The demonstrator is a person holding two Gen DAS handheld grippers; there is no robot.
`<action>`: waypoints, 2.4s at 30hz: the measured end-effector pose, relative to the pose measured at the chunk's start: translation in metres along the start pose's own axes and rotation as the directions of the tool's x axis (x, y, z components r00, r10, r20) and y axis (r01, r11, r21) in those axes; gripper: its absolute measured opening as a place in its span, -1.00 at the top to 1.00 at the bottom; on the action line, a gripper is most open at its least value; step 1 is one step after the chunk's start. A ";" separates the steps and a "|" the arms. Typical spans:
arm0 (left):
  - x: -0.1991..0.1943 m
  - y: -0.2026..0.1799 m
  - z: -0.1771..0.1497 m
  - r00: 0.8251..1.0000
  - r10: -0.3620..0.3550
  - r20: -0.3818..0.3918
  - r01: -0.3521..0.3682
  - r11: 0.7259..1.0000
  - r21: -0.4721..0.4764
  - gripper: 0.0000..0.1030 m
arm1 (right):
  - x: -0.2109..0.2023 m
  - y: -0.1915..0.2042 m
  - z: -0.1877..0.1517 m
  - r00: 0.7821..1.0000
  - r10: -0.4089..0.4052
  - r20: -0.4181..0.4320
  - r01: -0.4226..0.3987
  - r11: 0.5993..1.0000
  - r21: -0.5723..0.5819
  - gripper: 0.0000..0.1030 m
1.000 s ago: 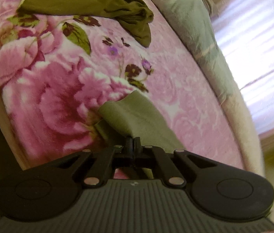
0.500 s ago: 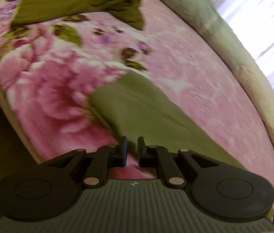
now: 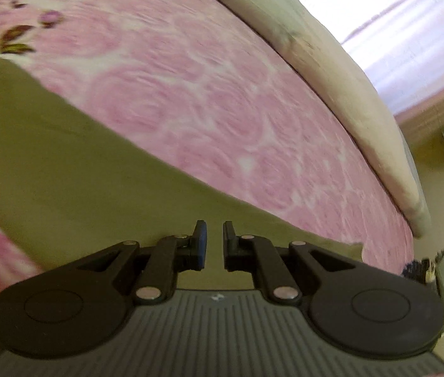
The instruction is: Fold clothes
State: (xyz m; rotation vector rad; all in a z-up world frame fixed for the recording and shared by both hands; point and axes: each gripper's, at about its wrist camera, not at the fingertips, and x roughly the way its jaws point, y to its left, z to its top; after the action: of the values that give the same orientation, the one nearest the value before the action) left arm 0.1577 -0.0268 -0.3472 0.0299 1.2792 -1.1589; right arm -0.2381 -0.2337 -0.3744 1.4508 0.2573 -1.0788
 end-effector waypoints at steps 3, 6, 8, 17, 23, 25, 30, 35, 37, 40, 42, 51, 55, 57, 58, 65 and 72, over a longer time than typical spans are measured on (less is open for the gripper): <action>0.010 -0.014 -0.006 1.000 0.011 -0.017 -0.010 1.000 0.023 0.89 | 0.006 -0.003 0.013 1.000 -0.002 -0.015 0.001 0.999 -0.042 1.00; 0.018 -0.024 -0.013 0.999 0.032 -0.029 -0.030 0.999 0.045 0.89 | 0.005 -0.001 0.024 1.000 -0.018 0.008 0.019 0.992 -0.128 1.00; 0.021 -0.028 -0.018 0.998 0.054 -0.035 -0.052 0.997 0.064 0.89 | 0.003 -0.001 0.025 0.999 -0.039 0.029 0.044 0.984 -0.172 1.00; 0.007 -0.053 -0.039 0.993 0.119 0.002 -0.117 0.977 0.179 0.89 | -0.005 0.057 -0.001 0.951 -0.245 0.186 0.307 0.731 -0.609 0.17; 0.029 -0.092 -0.068 0.994 0.063 -0.090 -0.023 0.922 0.387 0.89 | 0.010 0.094 -0.074 0.991 -0.125 -0.043 0.019 0.455 -0.890 0.17; 0.040 -0.095 -0.076 0.989 0.088 -0.119 -0.030 0.908 0.419 0.89 | 0.028 0.085 -0.087 0.982 -0.186 -0.029 0.043 0.376 -0.926 0.17; 0.020 -0.067 -0.068 0.983 0.182 -0.028 -0.154 0.896 0.416 0.86 | 0.027 0.067 -0.071 0.965 -0.254 0.059 0.160 0.396 -0.904 0.16; 0.007 -0.026 -0.050 0.958 0.286 0.002 -0.266 0.890 0.371 0.83 | 0.009 0.076 -0.082 0.979 -0.201 0.027 0.113 0.429 -0.896 0.16; 0.008 -0.008 -0.044 0.939 0.345 -0.013 -0.320 0.883 0.344 0.83 | 0.014 0.074 -0.098 0.968 -0.249 0.020 0.124 0.413 -0.902 0.16; -0.012 -0.001 -0.030 0.946 0.323 -0.030 -0.300 0.906 0.300 0.80 | 0.008 0.075 -0.112 0.952 -0.304 0.021 0.165 0.457 -0.874 0.16; -0.030 -0.004 -0.025 0.946 0.324 -0.027 -0.298 0.898 0.325 0.77 | -0.012 0.080 -0.115 0.954 -0.299 -0.011 0.151 0.512 -0.846 0.16; -0.131 -0.032 -0.008 0.953 0.296 -0.057 -0.244 0.869 0.429 0.49 | -0.112 0.110 -0.159 0.954 -0.287 -0.083 0.099 0.566 -0.818 0.16; -0.173 -0.040 -0.002 0.959 0.280 -0.053 -0.224 0.856 0.467 0.43 | -0.152 0.125 -0.176 0.962 -0.263 -0.077 0.092 0.574 -0.814 0.16; -0.192 -0.044 0.001 0.958 0.282 -0.045 -0.226 0.845 0.484 0.37 | -0.173 0.135 -0.185 0.967 -0.246 -0.060 0.095 0.570 -0.816 0.16; -0.201 -0.046 0.002 0.958 0.285 -0.040 -0.230 0.841 0.489 0.37 | -0.182 0.139 -0.189 0.970 -0.236 -0.054 0.092 0.568 -0.818 0.16; -0.242 -0.051 0.006 0.960 0.278 -0.015 -0.232 0.829 0.509 0.25 | -0.229 0.161 -0.216 0.975 -0.220 -0.020 0.114 0.578 -0.808 0.15; -0.267 -0.044 0.007 0.962 0.274 -0.011 -0.229 0.824 0.518 0.24 | -0.252 0.169 -0.241 0.967 -0.253 0.004 0.151 0.562 -0.814 -0.73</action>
State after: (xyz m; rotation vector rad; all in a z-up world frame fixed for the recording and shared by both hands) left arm 0.1737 0.1211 -0.1208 0.6368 0.9676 -1.2448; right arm -0.1451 0.0466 -0.1241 0.6314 0.9063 -0.8608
